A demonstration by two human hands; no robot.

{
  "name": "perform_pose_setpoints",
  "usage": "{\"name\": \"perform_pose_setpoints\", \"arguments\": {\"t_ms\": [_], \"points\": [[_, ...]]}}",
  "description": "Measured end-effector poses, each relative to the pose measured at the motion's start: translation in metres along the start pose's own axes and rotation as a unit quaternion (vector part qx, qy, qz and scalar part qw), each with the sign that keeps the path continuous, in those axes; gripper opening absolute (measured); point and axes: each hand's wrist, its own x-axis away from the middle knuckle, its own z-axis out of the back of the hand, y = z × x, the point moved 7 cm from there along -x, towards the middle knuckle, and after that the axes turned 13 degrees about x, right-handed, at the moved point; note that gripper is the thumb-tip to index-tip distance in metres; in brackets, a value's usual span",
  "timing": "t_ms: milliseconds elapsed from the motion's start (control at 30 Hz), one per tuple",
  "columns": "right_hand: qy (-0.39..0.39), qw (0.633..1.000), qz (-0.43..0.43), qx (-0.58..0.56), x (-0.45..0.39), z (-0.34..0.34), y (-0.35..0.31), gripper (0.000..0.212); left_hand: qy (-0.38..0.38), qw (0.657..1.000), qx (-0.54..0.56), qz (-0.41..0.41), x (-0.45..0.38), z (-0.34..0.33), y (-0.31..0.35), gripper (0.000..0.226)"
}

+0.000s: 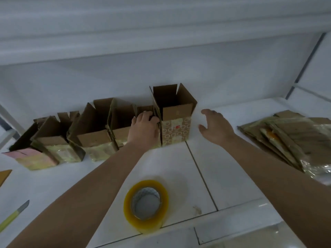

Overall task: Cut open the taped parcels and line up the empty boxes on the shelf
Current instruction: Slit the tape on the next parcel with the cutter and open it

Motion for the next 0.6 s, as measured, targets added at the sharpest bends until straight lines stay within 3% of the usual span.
{"name": "perform_pose_setpoints", "arguments": {"t_ms": [133,367,600], "points": [[0.038,0.984,0.008,0.173,0.044,0.019,0.024,0.056,0.023,0.998,0.042,-0.044,0.005,-0.001,0.051,0.041],[0.012,0.963,-0.105,0.247,0.133,0.034,0.084,0.058,-0.026,0.977,0.145,-0.154,0.039,-0.041,0.141,0.037],[-0.009,0.952,-0.188,0.240,0.191,0.039,0.138,0.053,-0.092,0.950,0.148,-0.260,0.065,-0.069,0.237,0.042]]}}
